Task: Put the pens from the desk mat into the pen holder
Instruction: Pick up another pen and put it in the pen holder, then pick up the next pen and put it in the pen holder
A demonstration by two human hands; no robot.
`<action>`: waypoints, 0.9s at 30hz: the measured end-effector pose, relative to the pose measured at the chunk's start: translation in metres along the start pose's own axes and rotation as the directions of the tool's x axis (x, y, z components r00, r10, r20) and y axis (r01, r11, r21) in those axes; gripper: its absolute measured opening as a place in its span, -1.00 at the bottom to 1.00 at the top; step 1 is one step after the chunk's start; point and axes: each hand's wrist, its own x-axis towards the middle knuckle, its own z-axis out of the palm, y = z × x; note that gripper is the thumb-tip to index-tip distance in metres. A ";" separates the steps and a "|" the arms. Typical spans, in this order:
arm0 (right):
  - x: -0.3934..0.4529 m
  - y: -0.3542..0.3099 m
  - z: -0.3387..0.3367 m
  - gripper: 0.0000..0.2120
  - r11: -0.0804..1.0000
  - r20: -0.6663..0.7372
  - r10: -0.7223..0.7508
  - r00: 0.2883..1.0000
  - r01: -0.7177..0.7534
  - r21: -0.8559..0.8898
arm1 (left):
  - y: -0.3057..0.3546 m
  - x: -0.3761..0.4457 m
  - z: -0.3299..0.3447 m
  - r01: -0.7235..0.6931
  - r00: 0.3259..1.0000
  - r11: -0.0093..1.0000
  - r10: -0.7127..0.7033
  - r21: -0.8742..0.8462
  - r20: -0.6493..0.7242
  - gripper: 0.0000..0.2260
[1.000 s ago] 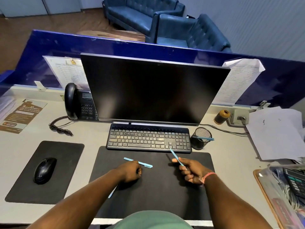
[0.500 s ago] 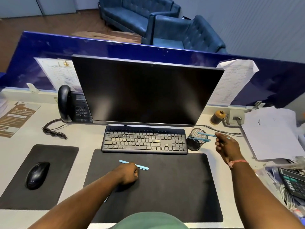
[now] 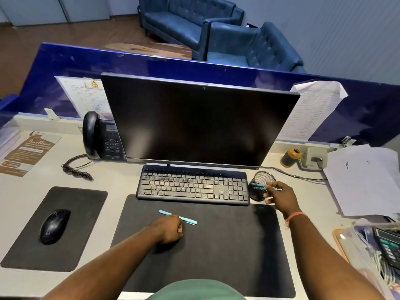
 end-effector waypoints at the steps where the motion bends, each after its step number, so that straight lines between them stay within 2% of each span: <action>1: -0.001 -0.001 0.000 -0.85 1.000 -0.006 -0.006 1.000 0.006 0.020 | 0.001 0.000 -0.001 0.001 1.000 1.000 -0.001 -0.002 0.004 -0.89; 3: -0.005 -0.003 -0.002 -0.83 0.998 -0.109 -0.056 0.993 0.057 0.005 | 0.002 -0.001 -0.001 0.001 1.000 1.000 -0.001 -0.009 0.004 -0.90; 6: -0.018 0.002 -0.003 -0.84 0.986 -0.365 -0.155 0.918 0.119 -0.120 | 0.001 0.000 0.000 0.001 1.000 1.000 -0.001 -0.021 0.002 -0.90; 7: -0.024 0.004 -0.001 -0.85 0.981 -0.404 -0.177 0.897 0.125 -0.151 | 0.000 0.000 0.000 0.002 1.000 1.000 -0.002 -0.024 0.004 -0.89; 9: -0.033 0.013 0.004 -0.89 0.971 -0.395 -0.209 0.895 0.142 -0.190 | -0.002 0.002 0.001 0.004 1.000 1.000 -0.004 -0.027 0.005 -0.88; 13: -0.046 0.034 0.026 -0.93 0.958 -0.242 -0.216 0.946 0.157 -0.242 | -0.006 0.004 0.001 0.005 1.000 0.999 -0.004 -0.039 0.019 -0.87; 17: -0.061 0.045 0.057 -0.95 0.905 0.068 -0.207 0.976 0.218 -0.366 | -0.008 0.003 -0.002 -0.017 0.999 0.999 0.019 -0.050 0.038 -0.87; 20: -0.070 0.045 0.089 -0.90 0.824 0.277 -0.237 0.931 0.344 -0.450 | -0.008 -0.003 -0.005 -0.054 0.997 0.997 0.057 -0.046 0.058 -0.82; 23: -0.076 0.043 0.124 -0.84 0.774 0.464 -0.232 0.855 0.451 -0.444 | -0.008 -0.012 -0.007 -0.132 0.987 0.991 0.129 0.033 0.094 -0.76; 27: -0.082 0.028 0.166 -0.79 0.740 0.586 -0.222 0.779 0.526 -0.420 | -0.018 -0.024 0.004 -0.179 0.976 0.969 0.153 0.173 0.155 -0.49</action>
